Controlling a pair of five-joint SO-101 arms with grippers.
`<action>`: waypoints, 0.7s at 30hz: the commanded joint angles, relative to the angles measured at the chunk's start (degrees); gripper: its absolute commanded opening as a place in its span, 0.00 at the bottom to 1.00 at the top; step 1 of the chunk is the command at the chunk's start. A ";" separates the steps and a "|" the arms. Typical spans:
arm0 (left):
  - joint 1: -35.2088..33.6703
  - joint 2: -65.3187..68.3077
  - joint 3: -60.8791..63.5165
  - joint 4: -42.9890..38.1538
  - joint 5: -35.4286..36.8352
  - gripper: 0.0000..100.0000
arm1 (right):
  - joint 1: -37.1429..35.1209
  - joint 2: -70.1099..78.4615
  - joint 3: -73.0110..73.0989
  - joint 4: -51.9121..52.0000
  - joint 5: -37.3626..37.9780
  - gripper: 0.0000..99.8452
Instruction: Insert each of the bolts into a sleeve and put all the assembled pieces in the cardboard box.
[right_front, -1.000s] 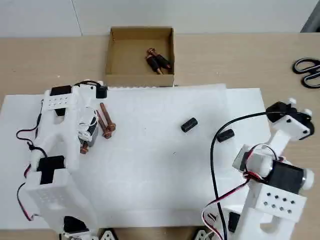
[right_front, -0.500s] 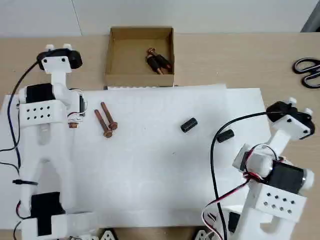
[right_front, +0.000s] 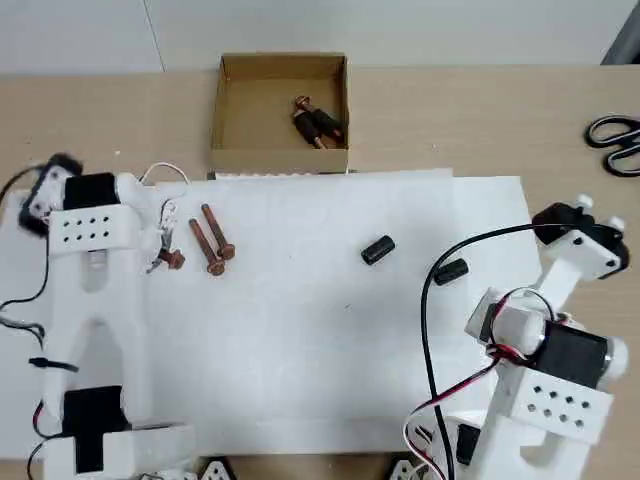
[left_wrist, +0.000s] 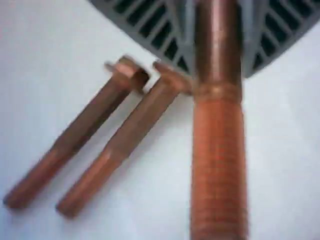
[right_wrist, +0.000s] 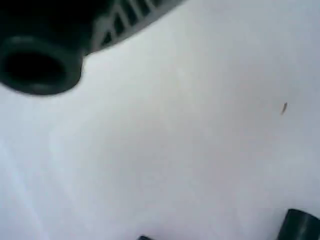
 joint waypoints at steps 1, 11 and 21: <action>0.26 -2.99 2.68 -5.71 8.53 0.01 | 0.13 -1.01 -0.26 -1.36 0.09 0.00; 0.35 -3.25 6.46 -10.99 4.13 0.10 | 0.22 -1.01 -0.26 -1.36 0.09 0.00; 6.51 -3.43 6.29 -6.07 0.09 0.34 | 0.13 -1.01 -0.26 -1.36 0.09 0.00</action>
